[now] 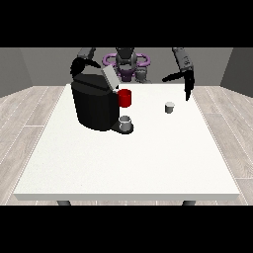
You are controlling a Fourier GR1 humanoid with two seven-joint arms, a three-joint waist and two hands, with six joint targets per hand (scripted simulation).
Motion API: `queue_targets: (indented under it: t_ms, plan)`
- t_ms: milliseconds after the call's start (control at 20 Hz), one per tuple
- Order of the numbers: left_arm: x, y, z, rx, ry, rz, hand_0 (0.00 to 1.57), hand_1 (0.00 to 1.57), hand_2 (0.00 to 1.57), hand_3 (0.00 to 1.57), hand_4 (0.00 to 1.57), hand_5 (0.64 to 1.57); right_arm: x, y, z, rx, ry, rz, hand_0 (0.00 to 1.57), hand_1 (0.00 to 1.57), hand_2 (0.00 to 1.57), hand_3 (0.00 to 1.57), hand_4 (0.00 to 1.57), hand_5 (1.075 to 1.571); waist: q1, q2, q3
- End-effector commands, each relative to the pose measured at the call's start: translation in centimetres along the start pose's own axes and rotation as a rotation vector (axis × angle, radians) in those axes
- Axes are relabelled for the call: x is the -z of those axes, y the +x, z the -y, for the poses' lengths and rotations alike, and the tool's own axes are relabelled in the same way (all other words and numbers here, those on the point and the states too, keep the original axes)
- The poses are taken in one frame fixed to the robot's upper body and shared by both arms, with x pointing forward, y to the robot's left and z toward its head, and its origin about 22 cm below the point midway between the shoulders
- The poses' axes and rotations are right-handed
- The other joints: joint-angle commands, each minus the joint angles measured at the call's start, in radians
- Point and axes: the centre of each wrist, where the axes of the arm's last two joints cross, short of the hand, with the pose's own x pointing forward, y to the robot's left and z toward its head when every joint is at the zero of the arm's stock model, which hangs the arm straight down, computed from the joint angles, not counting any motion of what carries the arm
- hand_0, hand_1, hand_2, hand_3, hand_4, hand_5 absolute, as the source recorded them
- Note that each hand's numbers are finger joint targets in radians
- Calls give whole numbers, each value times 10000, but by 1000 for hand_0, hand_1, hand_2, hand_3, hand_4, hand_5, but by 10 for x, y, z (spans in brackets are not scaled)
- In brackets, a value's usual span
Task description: Insert the coffee pod into the coffee machine and close the lid
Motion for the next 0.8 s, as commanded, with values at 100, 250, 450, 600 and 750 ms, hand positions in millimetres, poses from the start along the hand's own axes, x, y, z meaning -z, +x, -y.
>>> queue_targets:
  t_ms: [100, 250, 450, 600, 750]
  plan:
    - [17, -7, -18, 527, 164, -616, 0, 0, 0, 0, 0, 1571, 4, 12, -17, -62, 374, -44, 0, 0, 0, 0, 337, 1571, -354, 415, -3]
    - [23, -5, 19, 1158, -219, -617, 0, 0, 0, 0, 0, 1571, 26, 1, 3, -65, -274, -122, 0, 0, 0, 0, 397, 1571, 213, 536, 4]
    - [23, -15, 18, 1784, -854, -1372, 0, 0, 0, 0, 0, 1571, 6, -19, 0, -391, -175, -1036, 0, 0, 0, 0, 371, 1571, 128, 12, 4]
    - [29, -11, -11, 1837, -473, -1014, 0, 0, 375, 0, 0, 1571, 15, -6, 9, -706, 166, -626, 0, 0, 0, 0, 428, 1571, -229, 598, -1]
    - [28, -23, 19, 2412, -480, -1331, 223, 223, 529, 222, 0, 1571, 7, -27, -1, -720, 4, -722, 0, 0, 0, 0, 424, 1571, -46, 542, 1]
